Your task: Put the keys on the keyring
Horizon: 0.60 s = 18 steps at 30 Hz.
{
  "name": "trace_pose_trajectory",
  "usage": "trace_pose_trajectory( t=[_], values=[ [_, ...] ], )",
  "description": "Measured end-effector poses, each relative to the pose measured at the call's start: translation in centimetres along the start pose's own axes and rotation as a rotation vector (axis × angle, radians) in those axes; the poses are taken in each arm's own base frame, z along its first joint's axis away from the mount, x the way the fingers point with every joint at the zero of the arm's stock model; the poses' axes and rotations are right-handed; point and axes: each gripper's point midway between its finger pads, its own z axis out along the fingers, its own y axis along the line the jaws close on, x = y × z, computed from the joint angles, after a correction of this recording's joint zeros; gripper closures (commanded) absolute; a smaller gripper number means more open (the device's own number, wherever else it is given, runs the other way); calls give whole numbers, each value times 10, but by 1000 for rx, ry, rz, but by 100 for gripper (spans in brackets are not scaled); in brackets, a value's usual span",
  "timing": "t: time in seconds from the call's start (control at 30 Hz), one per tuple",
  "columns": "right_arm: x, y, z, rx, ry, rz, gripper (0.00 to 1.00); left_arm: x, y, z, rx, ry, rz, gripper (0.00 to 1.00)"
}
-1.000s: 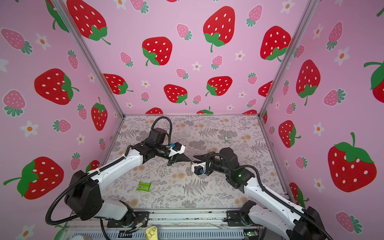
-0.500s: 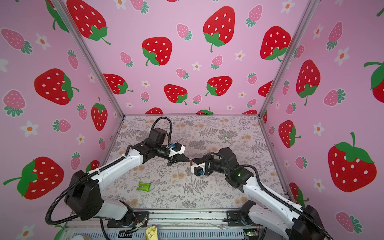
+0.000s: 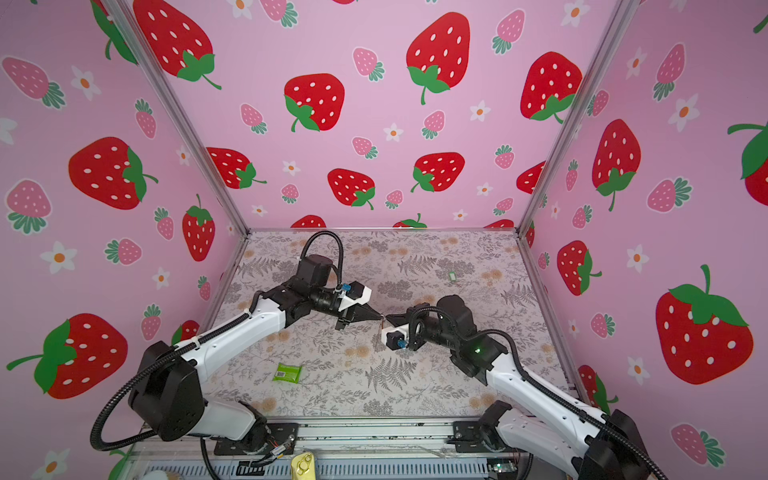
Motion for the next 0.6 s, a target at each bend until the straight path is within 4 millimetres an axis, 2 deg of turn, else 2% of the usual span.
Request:
trace_pose_trajectory(
  t=[0.27,0.4,0.6],
  values=[
    [3,-2,1,10,16,0,99,1,3,1,-31,-18,-19,100],
    [3,-3,1,16,20,18,85,1,4,0,-44,-28,-25,100],
    [1,-9,-5,42,18,123,77,-6,1,-3,-54,-43,31,100]
  ],
)
